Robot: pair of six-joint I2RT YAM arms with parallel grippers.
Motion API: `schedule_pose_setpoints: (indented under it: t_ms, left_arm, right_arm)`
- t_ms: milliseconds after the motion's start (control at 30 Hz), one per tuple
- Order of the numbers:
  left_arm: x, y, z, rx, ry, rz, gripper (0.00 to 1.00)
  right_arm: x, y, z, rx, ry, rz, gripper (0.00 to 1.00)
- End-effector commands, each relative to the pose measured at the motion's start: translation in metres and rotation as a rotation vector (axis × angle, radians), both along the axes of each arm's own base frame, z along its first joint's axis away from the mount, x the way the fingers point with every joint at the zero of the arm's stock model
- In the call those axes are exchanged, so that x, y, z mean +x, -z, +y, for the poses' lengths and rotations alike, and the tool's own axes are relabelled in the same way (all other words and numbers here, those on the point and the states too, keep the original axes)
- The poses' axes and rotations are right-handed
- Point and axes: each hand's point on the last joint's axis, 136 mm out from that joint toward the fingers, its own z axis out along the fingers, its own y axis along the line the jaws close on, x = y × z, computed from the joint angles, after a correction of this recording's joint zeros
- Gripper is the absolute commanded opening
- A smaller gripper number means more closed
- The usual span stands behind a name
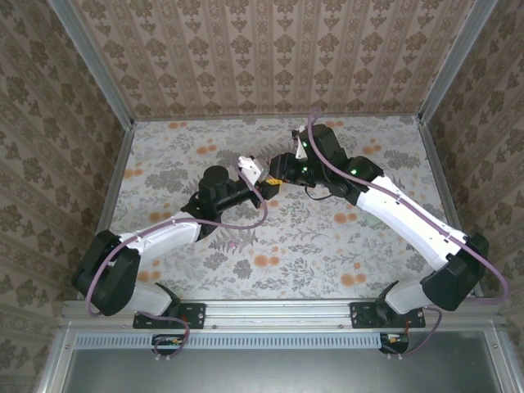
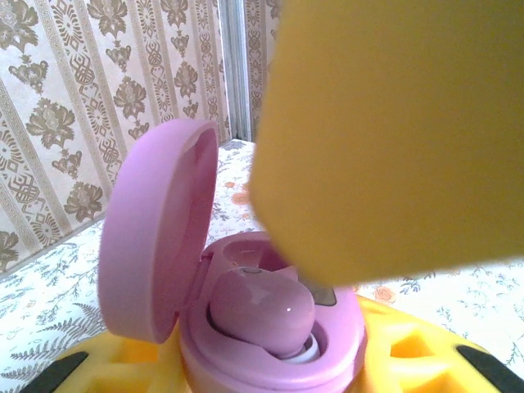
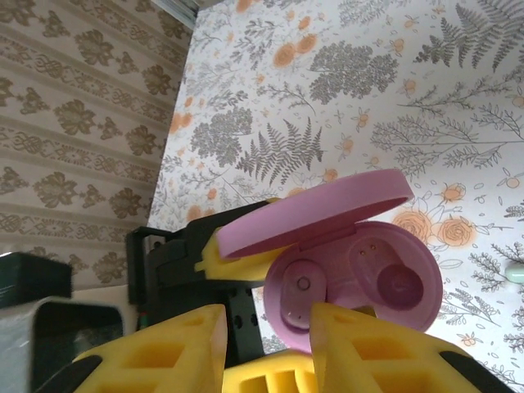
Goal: Insert the wireless bluetooth earbuds into the charging case
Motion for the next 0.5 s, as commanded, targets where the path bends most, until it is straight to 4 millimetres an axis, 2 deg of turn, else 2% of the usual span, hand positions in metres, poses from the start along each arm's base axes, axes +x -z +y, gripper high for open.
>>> schedule_pose_setpoints:
  t_ms: [0,233,300,467]
  left_arm:
    - [0.000,-0.033,0.001,-0.049,-0.010,-0.098,0.26]
    - [0.000,-0.034,0.004,-0.048,-0.016,-0.108,0.26]
    - [-0.001,-0.034,0.007,-0.047,-0.022,-0.110,0.26]
    - [0.006,-0.036,0.026,-0.051,-0.084,-0.097,0.26]
  right_arm:
    - [-0.013,-0.022,-0.009,0.023,-0.003,-0.043,0.35]
    - [-0.016,-0.027,-0.025,0.015,0.052,-0.080,0.34]
    - [-0.014,-0.034,-0.030,0.030,0.073,-0.117,0.34]
    - [-0.013,-0.020,-0.047,-0.006,0.105,-0.099,0.34]
